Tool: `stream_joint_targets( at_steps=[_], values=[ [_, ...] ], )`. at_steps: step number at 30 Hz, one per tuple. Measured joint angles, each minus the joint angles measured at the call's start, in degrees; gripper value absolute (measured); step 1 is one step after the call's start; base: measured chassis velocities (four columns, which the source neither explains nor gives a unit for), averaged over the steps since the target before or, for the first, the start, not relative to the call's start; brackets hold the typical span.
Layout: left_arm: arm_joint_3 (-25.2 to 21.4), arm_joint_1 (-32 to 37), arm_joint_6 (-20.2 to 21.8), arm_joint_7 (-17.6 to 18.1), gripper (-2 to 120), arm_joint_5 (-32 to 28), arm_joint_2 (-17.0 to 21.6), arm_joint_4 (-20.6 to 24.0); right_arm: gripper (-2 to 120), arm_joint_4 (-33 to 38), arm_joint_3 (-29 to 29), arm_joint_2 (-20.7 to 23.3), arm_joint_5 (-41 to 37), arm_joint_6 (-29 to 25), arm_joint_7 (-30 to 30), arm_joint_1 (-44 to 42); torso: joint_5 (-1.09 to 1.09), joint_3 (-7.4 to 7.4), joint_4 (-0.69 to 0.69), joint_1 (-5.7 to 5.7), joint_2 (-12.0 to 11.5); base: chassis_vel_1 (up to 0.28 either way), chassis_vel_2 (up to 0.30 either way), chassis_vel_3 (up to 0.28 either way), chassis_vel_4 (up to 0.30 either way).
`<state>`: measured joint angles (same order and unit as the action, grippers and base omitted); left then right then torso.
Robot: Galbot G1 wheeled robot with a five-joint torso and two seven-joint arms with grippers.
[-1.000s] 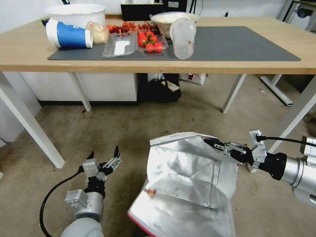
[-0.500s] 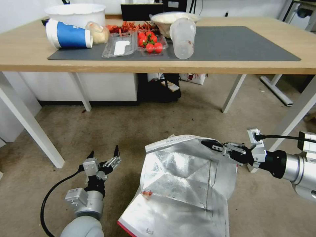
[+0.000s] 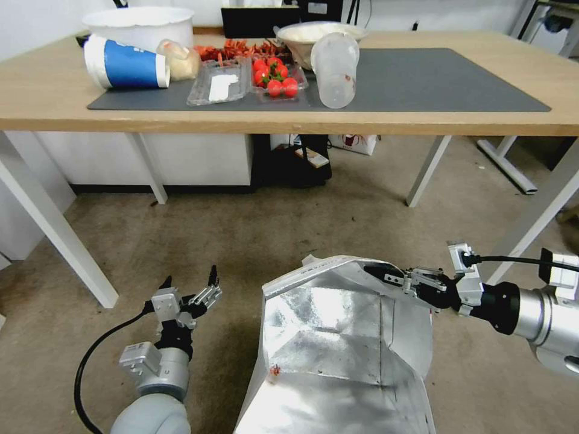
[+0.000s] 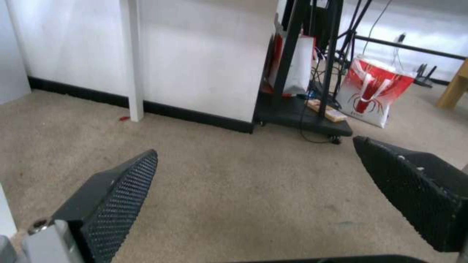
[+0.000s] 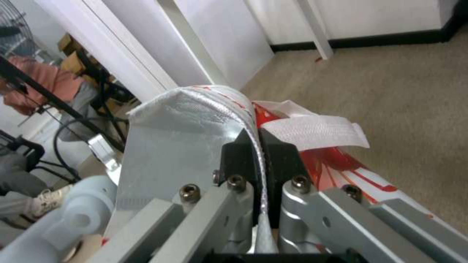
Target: Pick up the food delivery bag from the floor and place it on the table.
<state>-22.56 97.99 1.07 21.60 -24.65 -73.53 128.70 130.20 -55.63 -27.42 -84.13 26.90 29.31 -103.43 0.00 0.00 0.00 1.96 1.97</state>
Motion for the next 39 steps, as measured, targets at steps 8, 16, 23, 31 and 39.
stream_joint_targets(
  at_steps=[8, 16, 23, 31, 39],
  values=[
    [0.02, 0.37, 0.73, 0.19, 100, -0.79, -0.02, 0.77, 0, 0.59, 0.80, -0.53, 0.82, -0.20, 0.09, -0.10, 0.00, 0.73, -0.01, 0.01, 0.72, 0.000, 0.000, 0.000, 0.000],
    [-0.01, 0.55, 0.78, 0.20, 100, -0.61, 0.00, 0.96, 0, 0.80, 0.84, -0.55, 1.14, -0.37, 0.26, -0.10, -0.01, 1.74, -0.01, 0.06, 1.79, 0.000, 0.000, 0.000, 0.000],
    [-0.08, 0.80, 0.73, 0.22, 100, -0.38, 0.01, 1.10, 0, 1.07, 1.19, -0.87, 1.39, -0.42, 0.40, -0.03, -0.01, 3.16, -0.01, 0.17, 3.35, 0.000, 0.000, 0.000, 0.000],
    [-0.18, 0.93, 0.73, 0.18, 100, -0.14, -0.05, 1.29, 0, 1.52, 1.33, -0.96, 1.94, -0.59, 1.20, -0.08, -0.01, 5.28, -0.01, 0.47, 5.77, 0.000, 0.000, 0.000, 0.000],
    [-0.24, 1.08, 0.73, 0.13, 100, 0.03, -0.11, 1.51, 0, 2.22, 1.31, -0.89, 1.88, -0.60, 1.66, -0.17, 0.00, 6.63, -0.01, 0.92, 7.60, 0.000, 0.000, 0.000, 0.000]
  ],
)
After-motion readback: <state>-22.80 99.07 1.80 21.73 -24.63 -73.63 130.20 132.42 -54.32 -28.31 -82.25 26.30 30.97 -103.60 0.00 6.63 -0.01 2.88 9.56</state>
